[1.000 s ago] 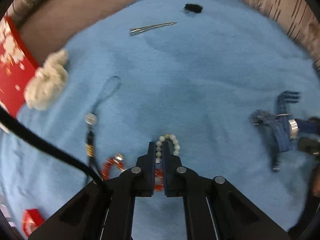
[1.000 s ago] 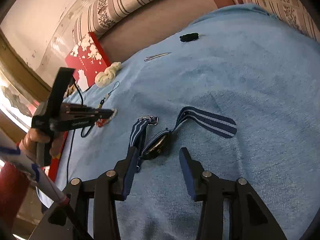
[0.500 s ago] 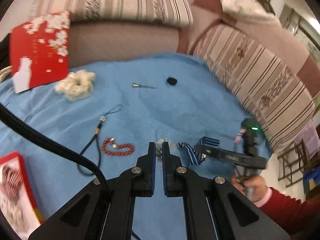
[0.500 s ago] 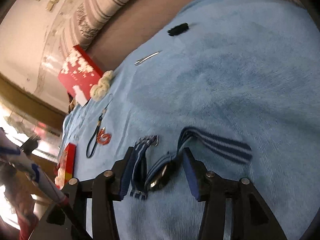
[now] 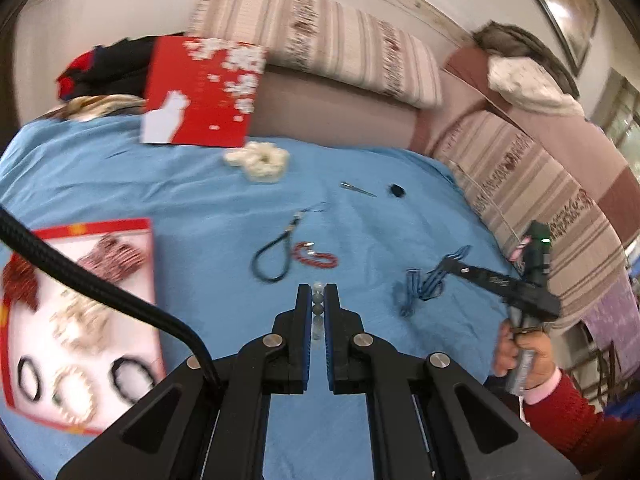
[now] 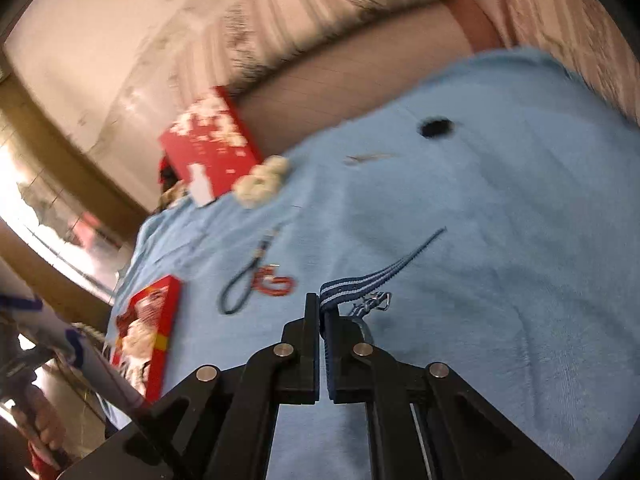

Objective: Organize jewelry
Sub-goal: 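Carry the watch and white bead bracelet into the red tray and open both tools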

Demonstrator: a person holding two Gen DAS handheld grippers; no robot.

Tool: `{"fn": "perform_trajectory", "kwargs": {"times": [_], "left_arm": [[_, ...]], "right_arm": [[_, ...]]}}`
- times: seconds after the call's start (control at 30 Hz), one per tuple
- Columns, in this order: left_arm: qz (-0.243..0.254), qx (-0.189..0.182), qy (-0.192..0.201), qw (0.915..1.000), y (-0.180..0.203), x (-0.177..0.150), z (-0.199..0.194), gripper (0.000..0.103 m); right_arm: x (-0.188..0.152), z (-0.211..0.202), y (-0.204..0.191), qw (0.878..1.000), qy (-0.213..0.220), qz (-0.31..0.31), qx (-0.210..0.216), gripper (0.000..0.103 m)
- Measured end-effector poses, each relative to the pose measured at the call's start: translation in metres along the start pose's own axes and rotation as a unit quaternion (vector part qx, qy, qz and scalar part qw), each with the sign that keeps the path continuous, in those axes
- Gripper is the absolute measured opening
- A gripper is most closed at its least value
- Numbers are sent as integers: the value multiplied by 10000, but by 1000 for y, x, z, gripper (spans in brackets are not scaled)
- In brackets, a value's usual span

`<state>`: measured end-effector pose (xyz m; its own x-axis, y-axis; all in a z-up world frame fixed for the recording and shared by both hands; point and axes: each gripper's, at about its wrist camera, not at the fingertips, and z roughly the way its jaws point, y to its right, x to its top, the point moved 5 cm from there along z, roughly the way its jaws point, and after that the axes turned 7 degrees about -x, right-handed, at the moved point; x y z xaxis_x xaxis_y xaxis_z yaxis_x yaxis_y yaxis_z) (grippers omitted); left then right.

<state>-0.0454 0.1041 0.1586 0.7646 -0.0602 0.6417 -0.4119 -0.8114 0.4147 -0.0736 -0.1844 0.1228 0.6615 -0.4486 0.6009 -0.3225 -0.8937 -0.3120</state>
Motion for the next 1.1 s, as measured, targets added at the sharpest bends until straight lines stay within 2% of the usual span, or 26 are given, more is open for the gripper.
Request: {"fn": "perform_trajectory", "kwargs": {"times": [0.3, 0.57, 0.87, 1.1], "left_arm": [[-599, 561, 402, 9958, -70, -25, -72, 5], [-1202, 1146, 583, 9844, -150, -42, -107, 5], [-1734, 1508, 641, 9711, -223, -31, -97, 5], [-2182, 1848, 531, 9568, -284, -28, -69, 5]], "right_arm": [[-5, -23, -93, 9960, 77, -823, 336, 3], [-18, -12, -198, 9844, -101, -1518, 880, 3], [-28, 25, -320, 9665, -245, -2178, 1333, 3], [-31, 86, -382, 9566, -287, -2740, 949, 3]]}}
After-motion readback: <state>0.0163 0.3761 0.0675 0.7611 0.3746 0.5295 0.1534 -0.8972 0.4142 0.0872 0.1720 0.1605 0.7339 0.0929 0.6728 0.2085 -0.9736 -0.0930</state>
